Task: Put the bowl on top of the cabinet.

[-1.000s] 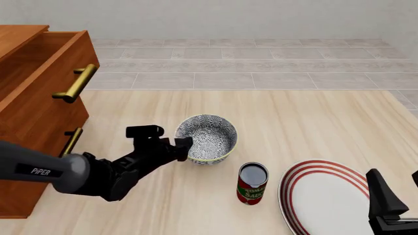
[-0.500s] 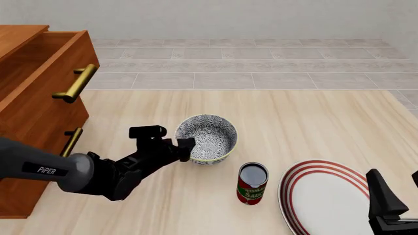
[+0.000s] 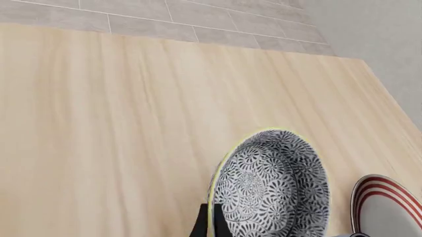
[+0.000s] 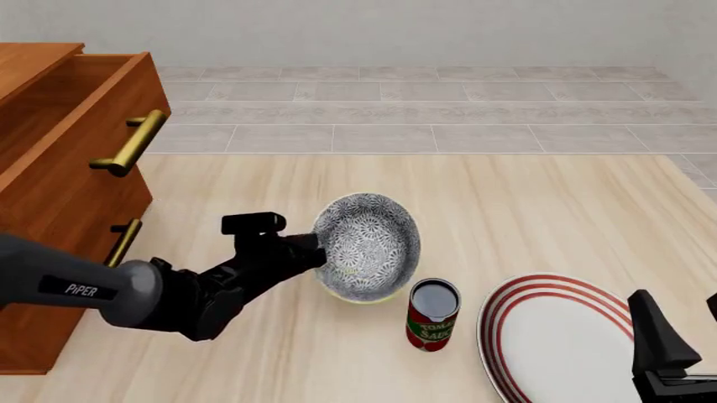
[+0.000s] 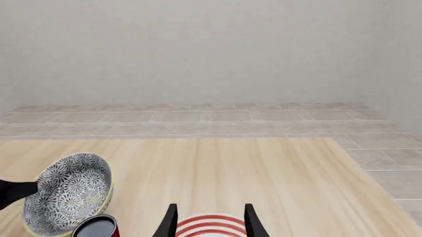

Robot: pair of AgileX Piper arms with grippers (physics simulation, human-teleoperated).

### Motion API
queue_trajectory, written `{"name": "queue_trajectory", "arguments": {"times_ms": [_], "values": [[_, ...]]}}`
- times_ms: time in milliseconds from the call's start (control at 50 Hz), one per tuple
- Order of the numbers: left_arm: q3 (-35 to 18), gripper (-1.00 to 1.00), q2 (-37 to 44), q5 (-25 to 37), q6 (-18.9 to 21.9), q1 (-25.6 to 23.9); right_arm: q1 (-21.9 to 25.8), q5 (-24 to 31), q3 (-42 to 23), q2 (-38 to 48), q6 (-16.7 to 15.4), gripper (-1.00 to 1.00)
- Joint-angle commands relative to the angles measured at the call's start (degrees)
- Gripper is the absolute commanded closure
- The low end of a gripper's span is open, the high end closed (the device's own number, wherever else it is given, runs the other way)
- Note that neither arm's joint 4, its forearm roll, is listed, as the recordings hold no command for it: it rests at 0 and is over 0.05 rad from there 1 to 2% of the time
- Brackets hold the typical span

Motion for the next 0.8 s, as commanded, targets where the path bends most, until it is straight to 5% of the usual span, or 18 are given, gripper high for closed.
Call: {"name": "queue_trajectory", "arguments": {"times_ms": [20, 800], "values": [[0.0, 1.0, 0.6, 0.1, 0.3, -0.2, -0.1, 0.0, -0.1, 0.0, 0.1, -1.0], [0.0, 1.0, -9.8, 5.5, -0.4, 0.1, -0.1, -0.1, -0.2, 0.0, -0.1, -1.0]]}}
